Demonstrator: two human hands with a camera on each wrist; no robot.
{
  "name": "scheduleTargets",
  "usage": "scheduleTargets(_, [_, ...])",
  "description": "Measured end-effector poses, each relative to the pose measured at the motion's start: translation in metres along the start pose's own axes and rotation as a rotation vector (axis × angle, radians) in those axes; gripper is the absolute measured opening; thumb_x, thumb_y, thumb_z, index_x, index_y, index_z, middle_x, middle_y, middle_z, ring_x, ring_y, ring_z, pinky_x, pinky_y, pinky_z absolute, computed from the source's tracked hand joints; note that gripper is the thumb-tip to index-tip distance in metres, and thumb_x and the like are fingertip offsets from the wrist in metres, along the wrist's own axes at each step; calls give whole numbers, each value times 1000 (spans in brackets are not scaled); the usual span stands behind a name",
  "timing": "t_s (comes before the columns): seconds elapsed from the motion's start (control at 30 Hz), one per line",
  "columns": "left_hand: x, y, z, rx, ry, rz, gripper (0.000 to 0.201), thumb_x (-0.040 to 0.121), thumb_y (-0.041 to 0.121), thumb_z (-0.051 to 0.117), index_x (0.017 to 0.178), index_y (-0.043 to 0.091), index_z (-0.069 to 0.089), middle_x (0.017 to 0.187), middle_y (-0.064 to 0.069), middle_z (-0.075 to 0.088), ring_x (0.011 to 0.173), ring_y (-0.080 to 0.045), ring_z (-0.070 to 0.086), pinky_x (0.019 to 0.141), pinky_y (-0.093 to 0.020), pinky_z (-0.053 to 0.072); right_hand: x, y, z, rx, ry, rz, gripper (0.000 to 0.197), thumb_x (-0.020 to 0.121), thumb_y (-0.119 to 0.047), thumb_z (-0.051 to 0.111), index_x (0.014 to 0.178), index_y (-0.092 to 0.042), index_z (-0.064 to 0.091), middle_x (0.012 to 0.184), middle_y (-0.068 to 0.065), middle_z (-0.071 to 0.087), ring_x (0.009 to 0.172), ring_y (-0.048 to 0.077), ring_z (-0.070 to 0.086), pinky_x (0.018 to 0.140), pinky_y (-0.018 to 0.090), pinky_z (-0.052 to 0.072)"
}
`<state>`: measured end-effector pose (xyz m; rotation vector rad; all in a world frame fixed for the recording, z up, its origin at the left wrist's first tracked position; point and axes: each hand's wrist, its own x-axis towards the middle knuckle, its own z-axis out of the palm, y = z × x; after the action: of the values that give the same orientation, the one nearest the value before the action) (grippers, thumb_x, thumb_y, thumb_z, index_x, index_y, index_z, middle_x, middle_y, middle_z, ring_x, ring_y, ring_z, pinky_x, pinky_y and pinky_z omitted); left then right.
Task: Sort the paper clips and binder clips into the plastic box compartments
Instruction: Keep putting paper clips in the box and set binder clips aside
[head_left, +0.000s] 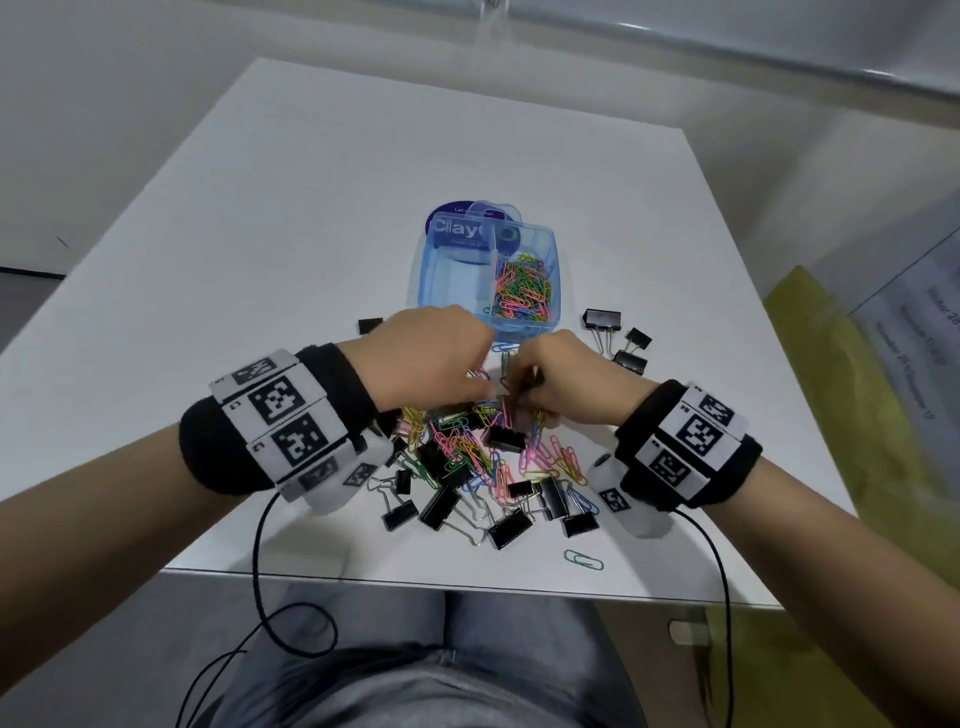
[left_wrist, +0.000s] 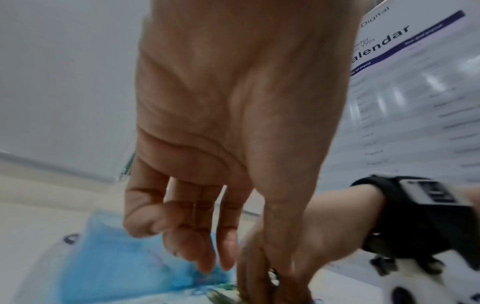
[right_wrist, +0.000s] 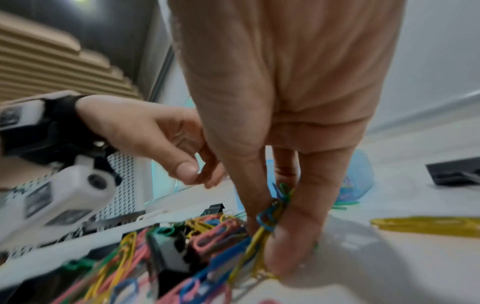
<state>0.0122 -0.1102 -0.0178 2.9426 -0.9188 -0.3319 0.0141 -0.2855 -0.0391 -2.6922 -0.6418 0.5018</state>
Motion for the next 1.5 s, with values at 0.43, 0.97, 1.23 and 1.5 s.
scheduleTargets(0.43, [11,44,11,53,-104,47,51,80,59,61,72,15,37,63,5,30,69,-22,45,59,-31,36,11,12,-75,426,395,178,11,76,12,63,74,2,68,65,15,63,45,15,64,44,19,53])
scheduleTargets(0.97, [18,26,13,-72,-68,78,13,81,17,63,89,9,57,91,-7,59,86,-29,59,67,-38,49,-6,21,-53,130,239,222,21,80,7,59,94,-5,70,84,9,65,61,18,63,58,27,57])
scheduleTargets(1.23, [16,-6,-12,-329,62,-3,14,77,25,76,82,15,68,70,8,62,65,-9,58,55,-18,40,-29,16,-2,-142,-30,191,41,78,12,49,112,-8,59,101,8,40,88,28,53,70,29,35])
scheduleTargets(1.5, [6,-50,-32,-424,96,-200,11,83,20,70,78,9,69,68,-7,72,59,-22,70,57,-34,60,-9,-12,-1,-65,-56,-106,50,82,10,49,129,-5,52,134,13,45,123,27,43,101,40,39])
